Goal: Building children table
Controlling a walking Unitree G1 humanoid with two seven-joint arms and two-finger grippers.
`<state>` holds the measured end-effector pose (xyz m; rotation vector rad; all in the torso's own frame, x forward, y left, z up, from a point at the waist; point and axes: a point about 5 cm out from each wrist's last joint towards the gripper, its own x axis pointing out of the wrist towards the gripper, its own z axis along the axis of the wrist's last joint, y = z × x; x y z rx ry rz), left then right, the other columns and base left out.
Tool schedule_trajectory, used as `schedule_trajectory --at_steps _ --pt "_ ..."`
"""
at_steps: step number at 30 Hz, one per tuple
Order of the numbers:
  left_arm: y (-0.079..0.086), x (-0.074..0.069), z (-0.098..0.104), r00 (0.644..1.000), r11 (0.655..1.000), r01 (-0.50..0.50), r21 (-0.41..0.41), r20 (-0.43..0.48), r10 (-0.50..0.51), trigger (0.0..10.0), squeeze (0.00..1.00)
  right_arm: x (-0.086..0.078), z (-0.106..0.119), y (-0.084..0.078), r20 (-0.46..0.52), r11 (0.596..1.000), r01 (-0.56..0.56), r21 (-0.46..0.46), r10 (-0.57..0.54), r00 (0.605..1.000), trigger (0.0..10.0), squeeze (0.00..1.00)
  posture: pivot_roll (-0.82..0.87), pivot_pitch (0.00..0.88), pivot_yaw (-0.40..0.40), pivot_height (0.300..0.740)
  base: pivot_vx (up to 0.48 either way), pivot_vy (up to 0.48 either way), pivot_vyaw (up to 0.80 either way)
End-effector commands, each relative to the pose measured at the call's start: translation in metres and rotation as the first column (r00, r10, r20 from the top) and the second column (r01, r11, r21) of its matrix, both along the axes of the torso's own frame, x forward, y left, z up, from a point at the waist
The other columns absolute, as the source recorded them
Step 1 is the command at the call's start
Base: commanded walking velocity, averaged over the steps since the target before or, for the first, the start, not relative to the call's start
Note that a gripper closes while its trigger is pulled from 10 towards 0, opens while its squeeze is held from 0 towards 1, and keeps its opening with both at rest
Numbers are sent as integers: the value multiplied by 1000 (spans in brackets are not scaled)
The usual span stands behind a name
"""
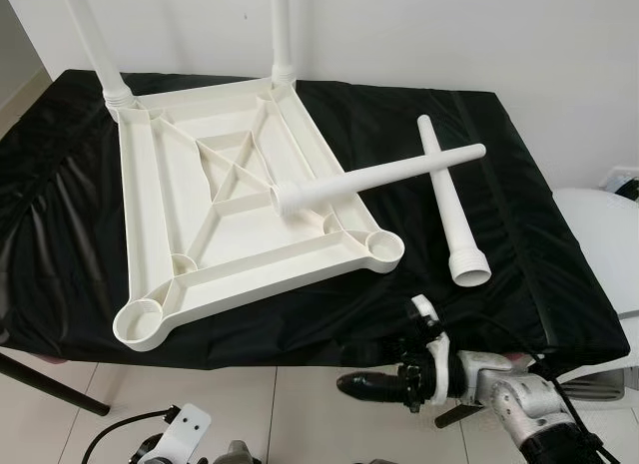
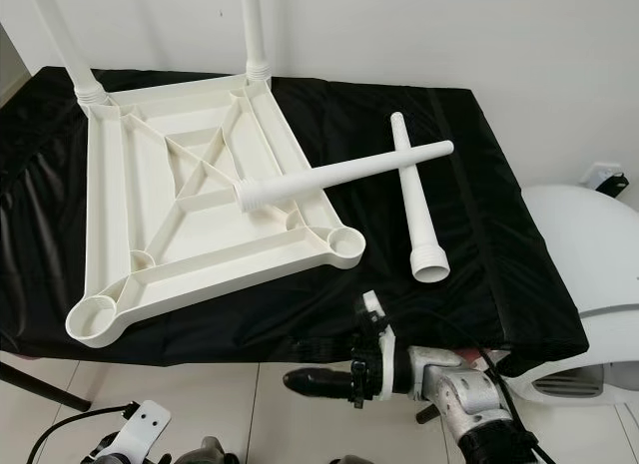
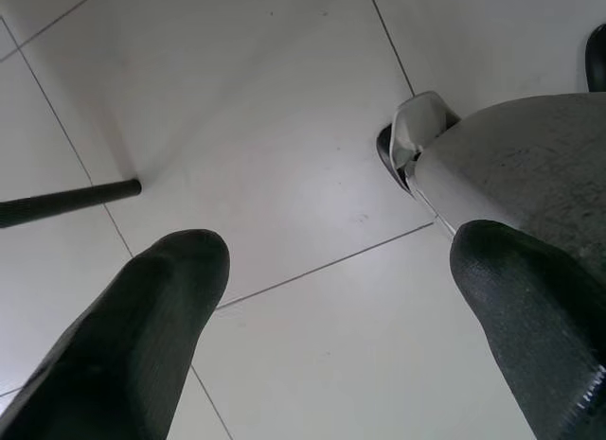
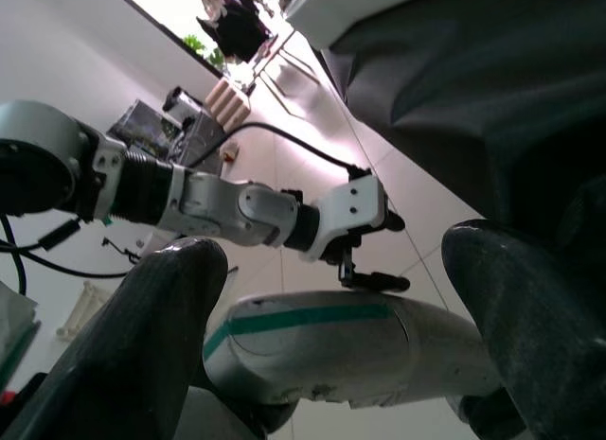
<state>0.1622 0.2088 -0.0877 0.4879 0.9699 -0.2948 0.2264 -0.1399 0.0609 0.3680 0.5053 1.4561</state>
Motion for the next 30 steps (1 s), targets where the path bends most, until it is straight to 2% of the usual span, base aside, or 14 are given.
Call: schedule_trajectory --at_steps 1,4,6,7,9,10,11,13,14,19,25,27,30 --pt "-1 -6 -3 999 999 35 -8 -38 -35 10000 0 -1 -7 1 -9 999 -27 -24 27 1000 10000 0 93 54 13 740 0 0 0" --pt "-1 -6 -3 999 999 35 -8 -38 -35 10000 0 -1 -7 1 -9 999 -27 -24 27 1000 10000 0 93 54 13 740 0 0 0" --pt "-1 -4 -2 999 999 39 -7 -33 -39 10000 0 -1 -14 1 -13 997 -49 -58 48 999 10000 0 104 51 11 740 0 0 0" --pt "-1 -2 -1 999 999 40 -5 -28 -40 10000 0 0 -19 1 17 992 -67 -104 69 997 10000 0 108 47 13 740 0 0 0" --pt "-1 -2 -1 999 999 40 -5 -28 -40 10000 0 0 -19 1 17 992 -67 -104 69 997 10000 0 108 47 13 740 0 0 0" --pt "-1 0 0 999 999 42 -4 -23 -42 10000 0 3 -24 2 85 986 -69 -154 83 993 10000 0 106 45 21 740 0 0 0" --pt "-1 0 0 999 999 42 -4 -23 -42 10000 0 3 -24 2 85 986 -69 -154 83 993 10000 0 106 45 21 740 0 0 0" --pt "1 3 1 999 999 50 1 -21 -50 10000 0 9 -27 6 255 974 -46 -223 104 961 10000 0 98 39 38 740 0 0 0" --pt "2 4 2 998 999 53 2 -21 -53 10000 0 10 -27 7 303 972 -33 -231 104 947 10000 0 98 39 38 740 0 0 0" --pt "6 9 5 997 997 80 18 -19 -80 10000 0 14 -22 16 413 980 21 -195 63 909 10000 0 81 33 62 740 0 0 0" --pt "7 13 7 995 995 98 27 -16 -98 10000 0 11 -21 19 425 985 24 -168 50 904 10000 0 59 45 86 740 0 0 0" --pt "5 17 9 992 991 129 31 -16 -128 10000 0 4 -26 16 431 987 35 -157 37 902 10000 0 23 49 115 740 0 0 0" --pt "4 19 9 990 990 141 31 -16 -141 10000 0 2 -30 14 443 987 43 -155 31 896 10000 0 20 49 117 740 0 0 0"
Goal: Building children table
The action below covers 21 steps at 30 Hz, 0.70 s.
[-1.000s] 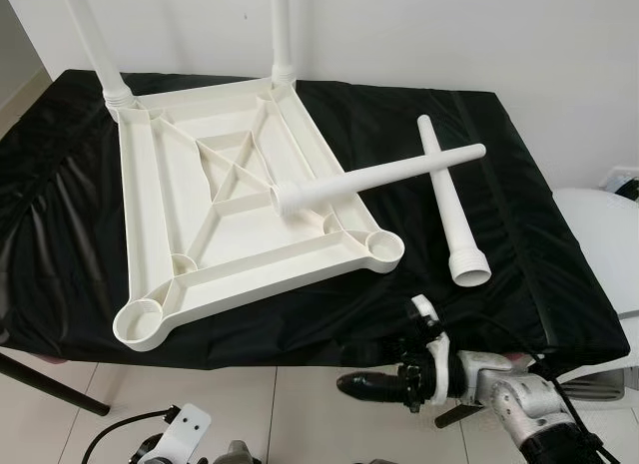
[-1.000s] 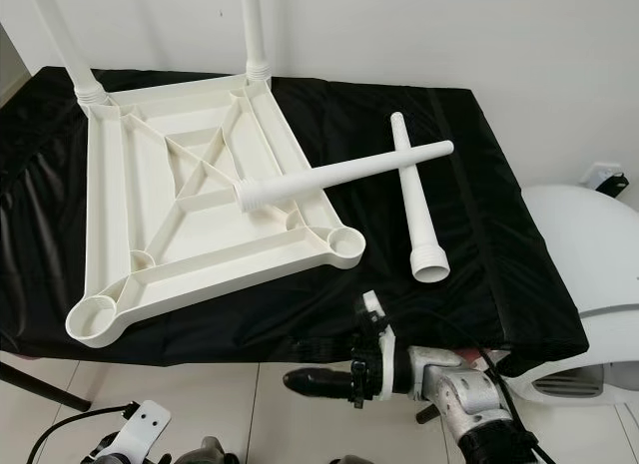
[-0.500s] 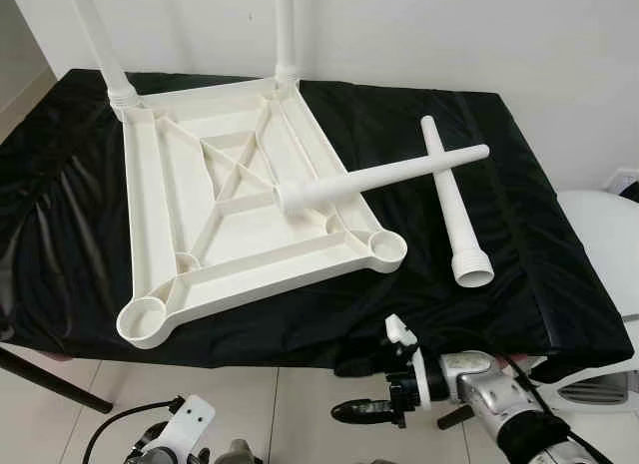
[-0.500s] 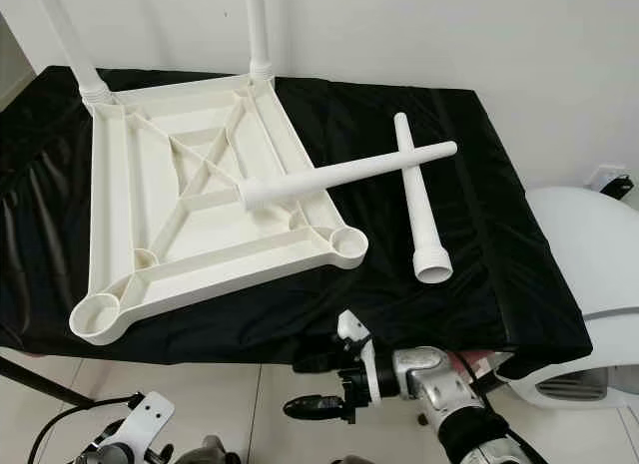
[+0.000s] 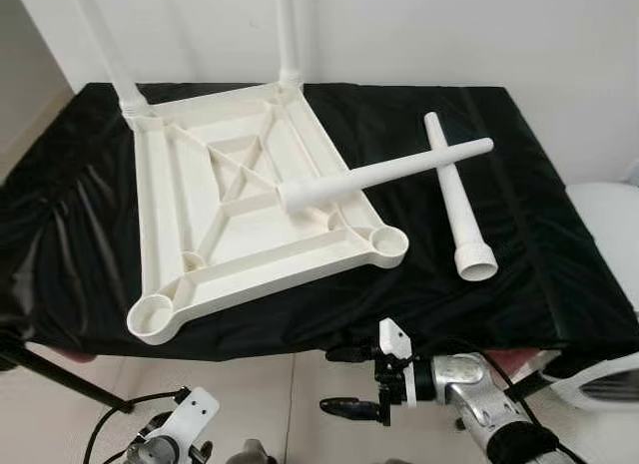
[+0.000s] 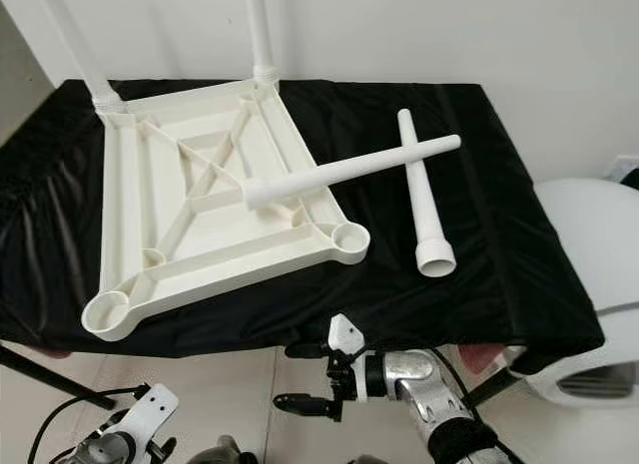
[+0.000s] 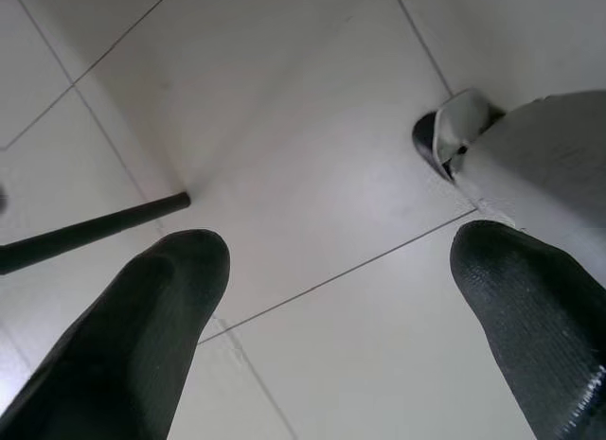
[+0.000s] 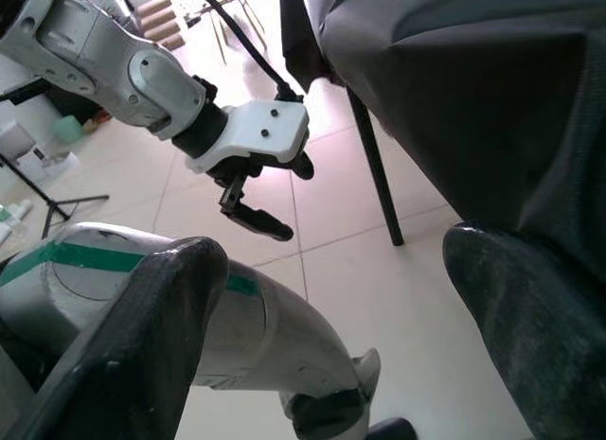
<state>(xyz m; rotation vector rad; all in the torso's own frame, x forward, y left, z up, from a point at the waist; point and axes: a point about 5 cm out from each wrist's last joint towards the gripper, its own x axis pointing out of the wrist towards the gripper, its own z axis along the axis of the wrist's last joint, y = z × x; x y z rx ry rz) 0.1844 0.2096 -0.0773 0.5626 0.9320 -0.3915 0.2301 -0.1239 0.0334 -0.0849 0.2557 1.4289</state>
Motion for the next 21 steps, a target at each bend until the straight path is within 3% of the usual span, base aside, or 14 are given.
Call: schedule_trajectory --at_steps 1,4,12,21 --pt "1 0 0 999 999 44 20 -24 -44 10000 0 -8 -6 -5 18 1000 -7 -9 7 1000 10000 0 1 52 130 740 0 0 0" --pt "-2 6 2 998 998 67 21 -18 -67 10000 0 -16 -9 -9 31 999 -42 -20 42 999 10000 0 -6 49 130 740 0 0 0" --pt "-6 14 5 998 998 61 13 1 -61 10000 0 -19 2 -5 35 996 -85 21 84 996 10000 0 -4 60 109 740 0 0 0" --pt "-11 17 6 998 998 64 7 7 -64 10000 0 -26 -22 -16 -44 983 -140 -115 136 990 10000 0 4 67 95 740 0 0 0"
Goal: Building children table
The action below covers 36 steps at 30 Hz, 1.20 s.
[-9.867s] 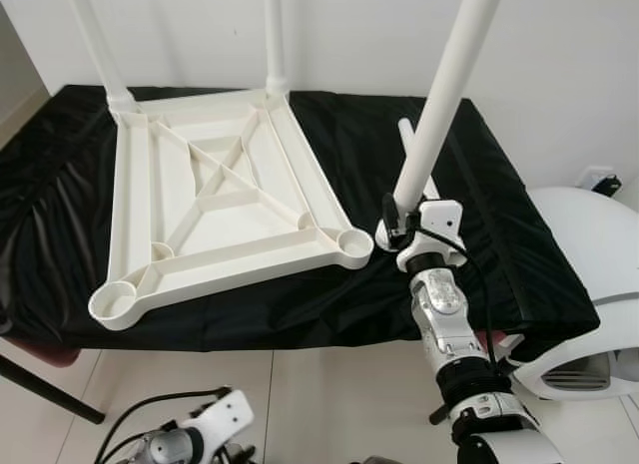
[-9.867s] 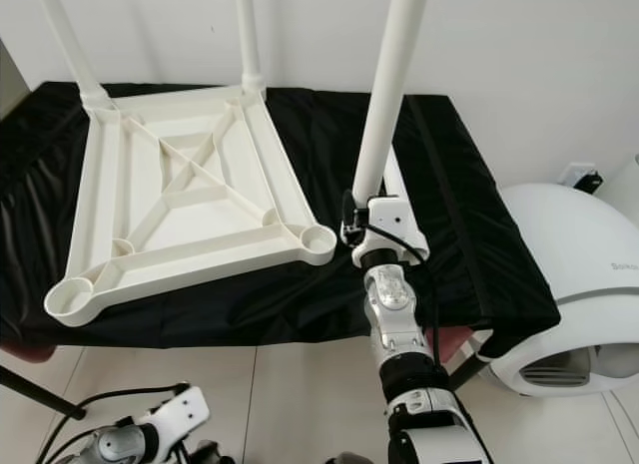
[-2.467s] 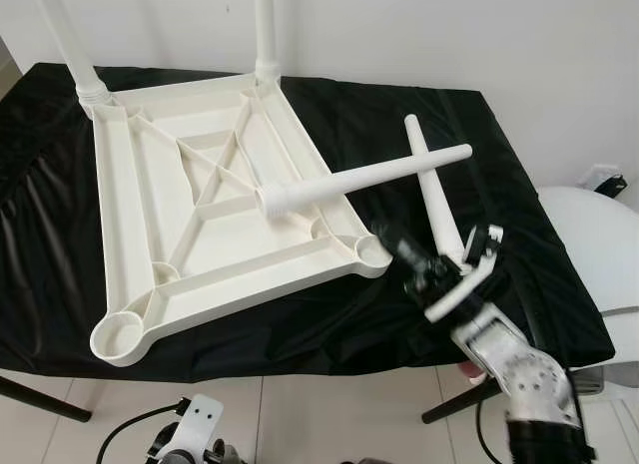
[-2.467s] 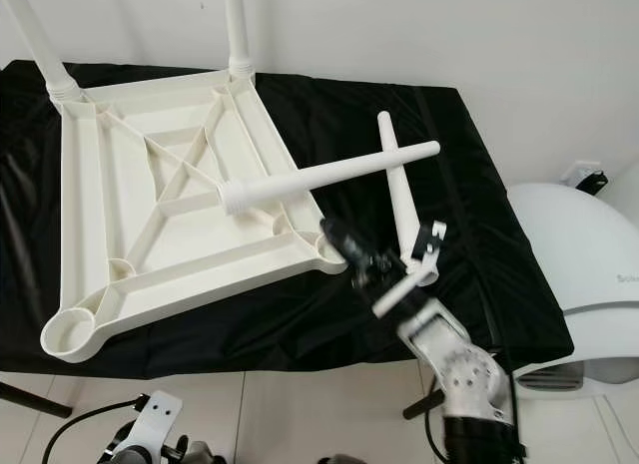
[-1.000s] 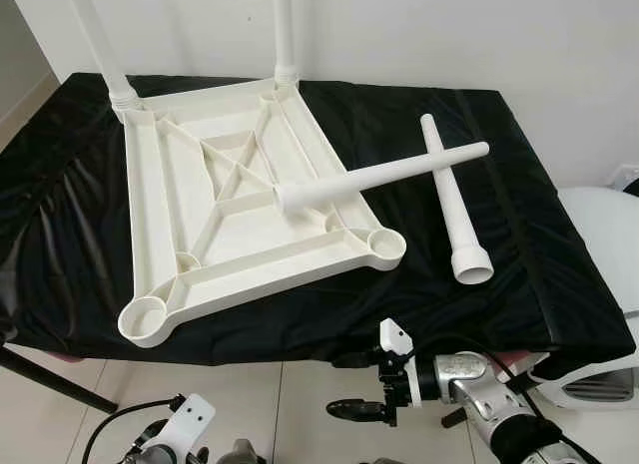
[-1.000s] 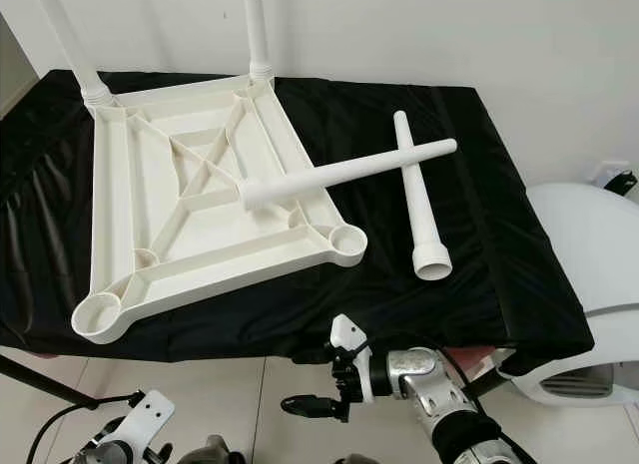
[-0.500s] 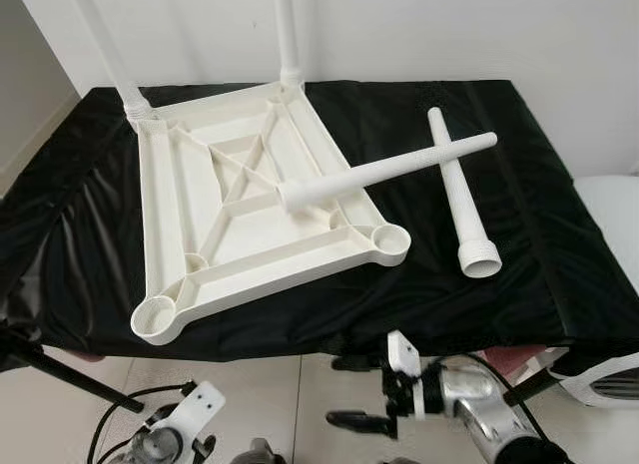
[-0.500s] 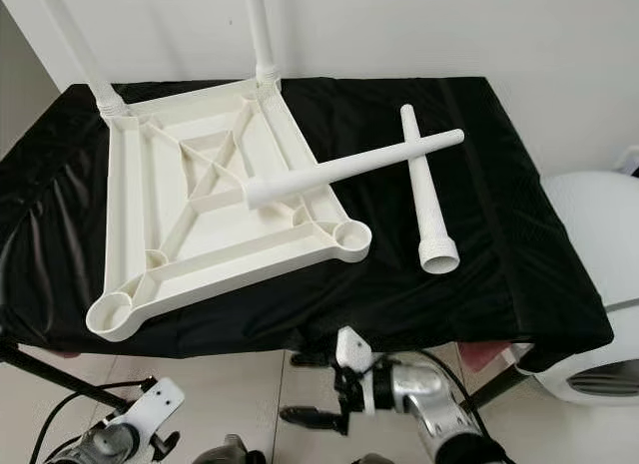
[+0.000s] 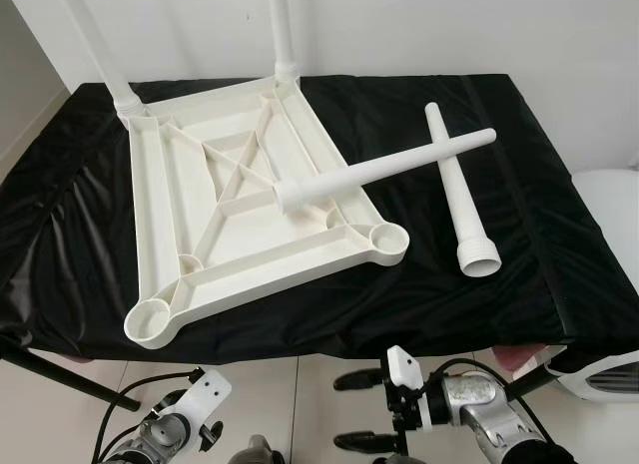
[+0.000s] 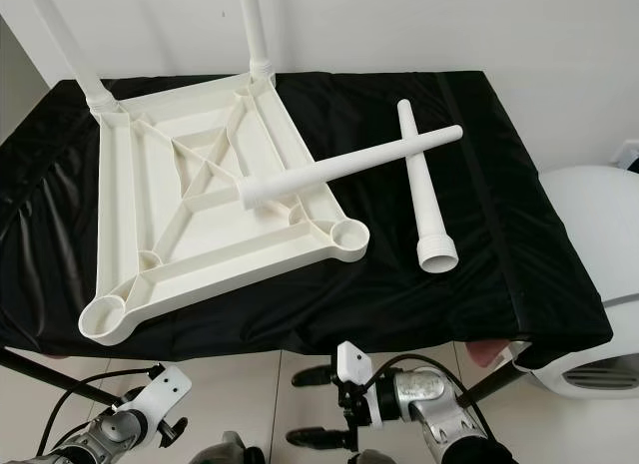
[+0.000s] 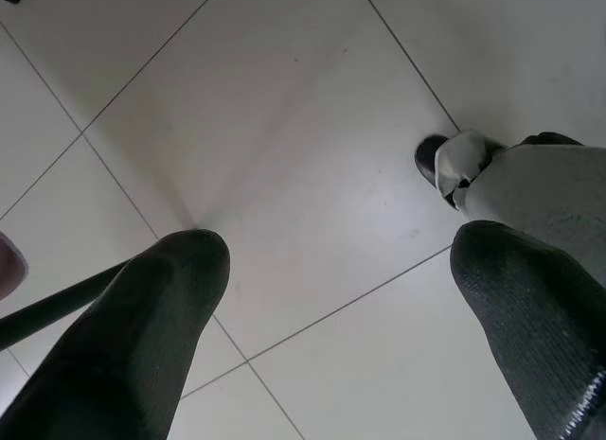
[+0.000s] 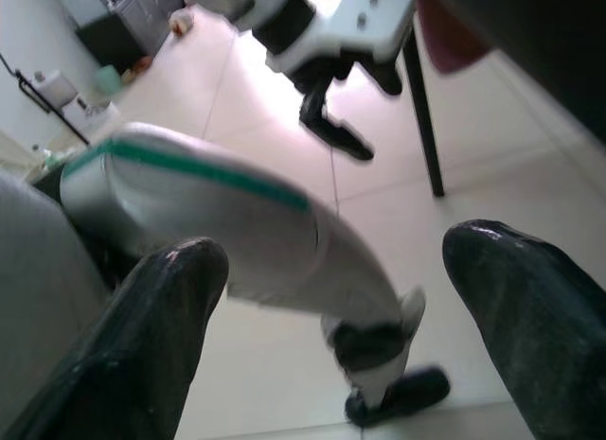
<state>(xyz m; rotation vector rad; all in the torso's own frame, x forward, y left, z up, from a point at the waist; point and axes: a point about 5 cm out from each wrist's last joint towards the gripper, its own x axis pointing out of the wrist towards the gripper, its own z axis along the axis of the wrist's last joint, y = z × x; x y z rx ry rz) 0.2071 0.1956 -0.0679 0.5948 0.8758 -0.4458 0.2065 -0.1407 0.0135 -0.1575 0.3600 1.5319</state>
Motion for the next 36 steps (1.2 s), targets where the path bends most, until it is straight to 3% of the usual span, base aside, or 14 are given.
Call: schedule_trajectory --at_steps 1,5,8,12,13,15,16,18,21,22,23,27,32,36 --pt "1 -5 -3 1000 1000 -3 12 -29 4 10000 0 -3 -14 -4 -25 997 -5 -83 3 1000 10000 0 13 67 86 740 0 0 0" --pt "-7 -4 -4 1000 1000 -1 -3 -26 1 10000 0 -5 -40 -19 -82 955 90 -284 -117 990 10000 0 25 69 68 740 0 0 0" --pt "-11 -5 -5 1000 1000 -4 -10 -26 4 10000 0 -2 -48 -22 -86 920 195 -339 -237 968 10000 0 28 64 54 740 0 0 0" --pt "-15 -12 -10 997 998 -58 -35 -45 56 10000 0 12 -58 -31 -45 765 484 -426 -552 833 10000 0 27 50 35 740 0 0 0" --pt "-15 -12 -10 997 998 -58 -35 -45 56 10000 0 12 -58 -31 -45 765 484 -426 -552 833 10000 0 27 50 35 740 0 0 0" --pt "-17 -17 -13 993 994 -101 -51 -60 98 10000 0 18 -61 -37 -6 655 603 -455 -679 734 10000 0 25 54 25 740 0 0 0" --pt "-17 -17 -13 993 994 -101 -51 -60 98 10000 0 18 -61 -37 -6 655 603 -455 -679 734 10000 0 25 54 25 740 0 0 0" --pt "-19 -22 -15 987 987 -146 -70 -76 141 10000 0 18 -64 -40 2 580 662 -475 -751 660 10000 0 26 57 17 740 0 0 0" --pt "-20 -27 -18 972 969 -226 -103 -90 217 10000 0 12 -71 -39 0 517 690 -507 -800 599 10000 0 35 56 6 740 0 0 0" --pt "-20 -27 -18 972 969 -226 -103 -90 217 10000 0 12 -71 -39 0 517 690 -507 -800 599 10000 0 35 56 6 740 0 0 0" --pt "-21 -32 -20 960 954 -274 -119 -97 263 10000 0 5 -77 -37 -12 473 702 -532 -833 553 10000 0 40 54 -3 740 0 0 0" --pt "-22 -34 -22 954 948 -295 -121 -99 284 10000 0 1 -81 -37 -9 436 716 -546 -857 514 10000 0 41 50 -8 740 0 0 0" --pt "-25 -43 -26 927 918 -373 -135 -98 362 10000 0 -19 -93 -47 63 285 740 -609 -913 403 10000 0 51 20 -29 740 0 0 0" --pt "-24 -45 -26 913 902 -406 -144 -104 395 10000 0 -23 -95 -50 83 252 744 -619 -921 382 10000 0 36 1 -21 740 0 0 0"
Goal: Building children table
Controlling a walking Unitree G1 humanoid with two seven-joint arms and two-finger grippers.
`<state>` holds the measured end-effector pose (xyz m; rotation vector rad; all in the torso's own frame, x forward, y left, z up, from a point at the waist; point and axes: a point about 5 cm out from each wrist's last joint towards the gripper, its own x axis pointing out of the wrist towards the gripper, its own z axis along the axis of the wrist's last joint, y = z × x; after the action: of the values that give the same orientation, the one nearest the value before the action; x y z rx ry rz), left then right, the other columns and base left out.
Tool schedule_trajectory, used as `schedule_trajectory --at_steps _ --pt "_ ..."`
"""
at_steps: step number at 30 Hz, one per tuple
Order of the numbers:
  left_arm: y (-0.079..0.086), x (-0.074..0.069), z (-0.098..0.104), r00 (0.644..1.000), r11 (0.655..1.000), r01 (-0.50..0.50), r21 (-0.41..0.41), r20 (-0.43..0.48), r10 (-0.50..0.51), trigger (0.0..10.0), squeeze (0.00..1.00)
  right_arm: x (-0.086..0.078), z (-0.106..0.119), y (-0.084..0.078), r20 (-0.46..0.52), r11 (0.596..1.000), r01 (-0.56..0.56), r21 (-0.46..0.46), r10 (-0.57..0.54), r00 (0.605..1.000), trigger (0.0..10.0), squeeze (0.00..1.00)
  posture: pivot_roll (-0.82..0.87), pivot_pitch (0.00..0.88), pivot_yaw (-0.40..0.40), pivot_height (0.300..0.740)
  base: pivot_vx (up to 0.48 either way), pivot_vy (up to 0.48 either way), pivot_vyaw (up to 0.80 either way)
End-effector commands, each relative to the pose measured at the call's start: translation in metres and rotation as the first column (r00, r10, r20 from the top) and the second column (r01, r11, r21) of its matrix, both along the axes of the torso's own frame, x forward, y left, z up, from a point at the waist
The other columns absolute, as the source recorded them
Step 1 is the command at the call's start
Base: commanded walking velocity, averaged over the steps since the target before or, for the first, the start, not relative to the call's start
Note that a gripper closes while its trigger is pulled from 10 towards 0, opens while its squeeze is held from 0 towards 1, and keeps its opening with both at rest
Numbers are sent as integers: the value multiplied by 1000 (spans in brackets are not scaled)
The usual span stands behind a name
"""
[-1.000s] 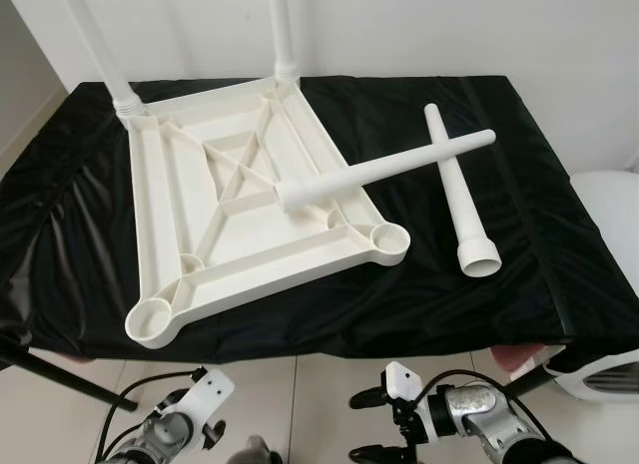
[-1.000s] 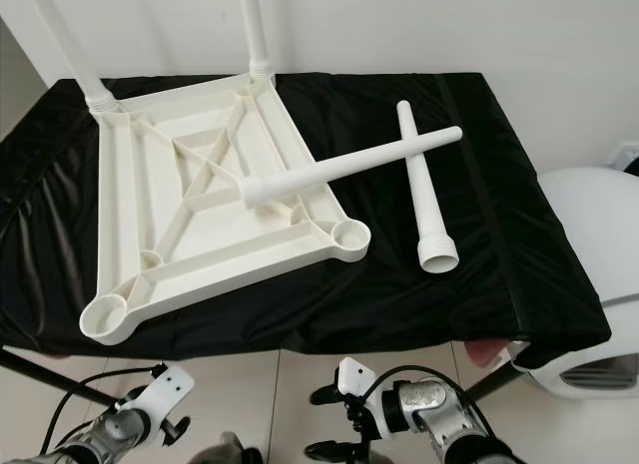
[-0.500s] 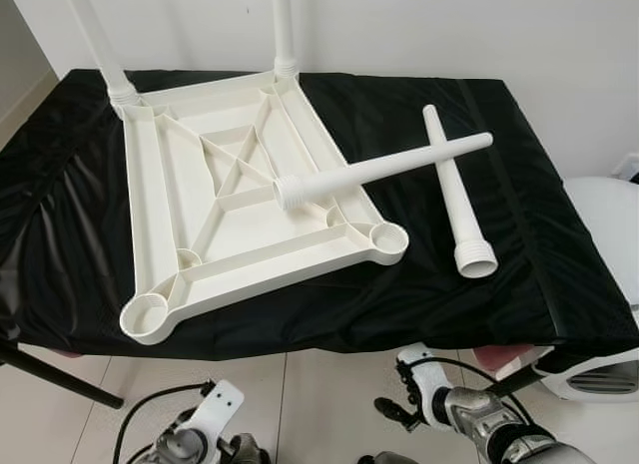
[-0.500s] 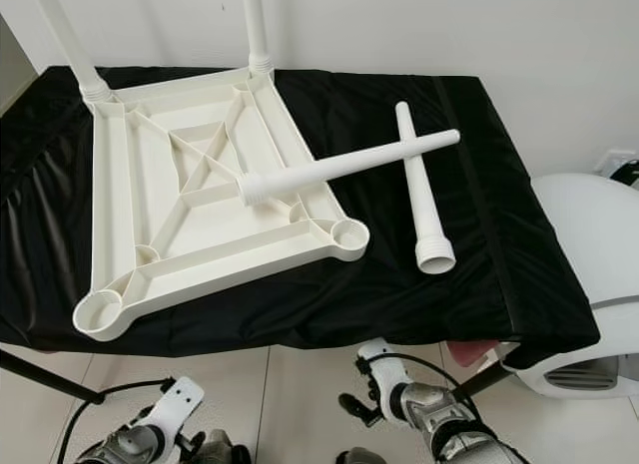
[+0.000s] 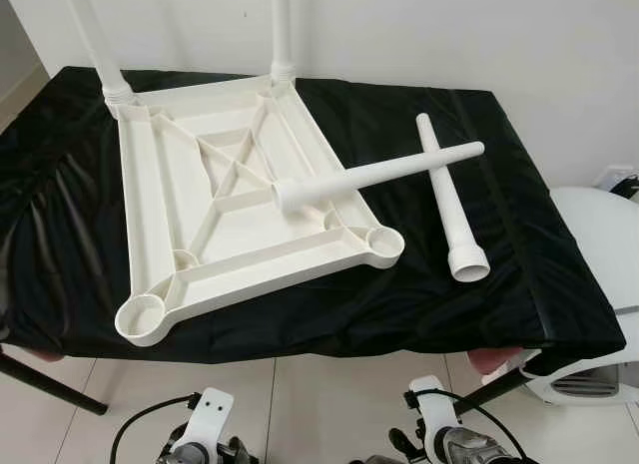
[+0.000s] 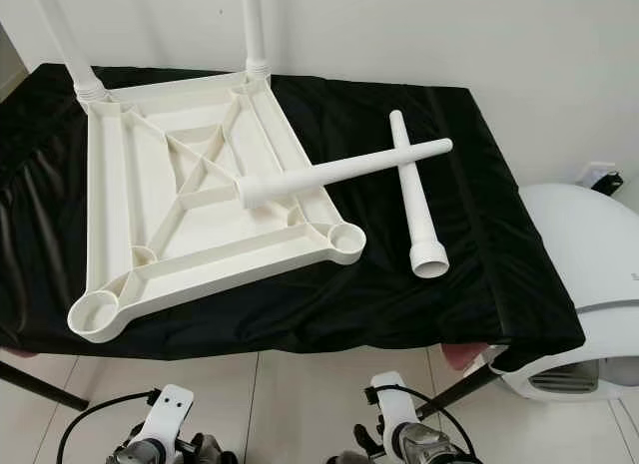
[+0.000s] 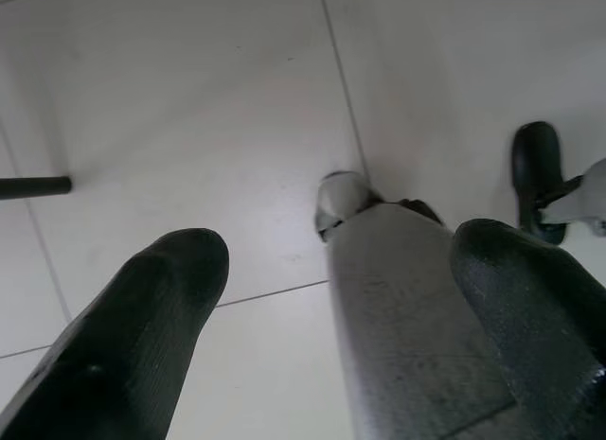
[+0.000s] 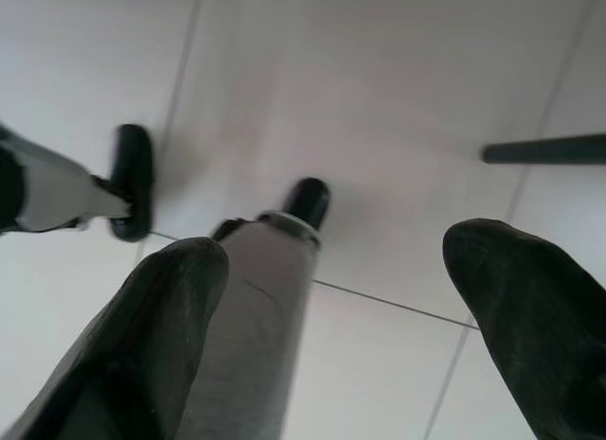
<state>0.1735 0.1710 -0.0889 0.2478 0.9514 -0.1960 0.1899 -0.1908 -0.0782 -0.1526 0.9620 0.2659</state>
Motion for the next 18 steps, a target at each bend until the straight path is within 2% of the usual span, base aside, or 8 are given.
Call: schedule_trajectory --at_steps 1,3,7,11,18 --pt "1 -12 -6 999 999 -38 12 -37 38 10000 0 -6 -3 0 -24 1000 11 -9 -12 1000 10000 0 36 1 -21 740 0 0 0" --pt "3 -14 -6 995 996 -88 -14 -46 88 10000 0 -10 -5 -4 -31 999 35 -32 -36 999 10000 0 21 0 -19 740 0 0 0" --pt "6 -15 -6 993 993 -114 -14 -44 113 10000 0 -13 -7 -5 -35 997 56 -44 -57 998 10000 0 16 0 -16 740 0 0 0" --pt "7 -11 -5 996 996 -87 18 -20 87 10000 0 -16 -8 -7 -33 995 74 -74 -76 997 10000 0 7 0 -13 740 0 0 0" --pt "1 -5 -3 996 996 -84 -2 -7 84 10000 0 -17 -9 -5 -18 992 93 -85 -95 995 10000 0 -17 0 11 740 0 0 0"
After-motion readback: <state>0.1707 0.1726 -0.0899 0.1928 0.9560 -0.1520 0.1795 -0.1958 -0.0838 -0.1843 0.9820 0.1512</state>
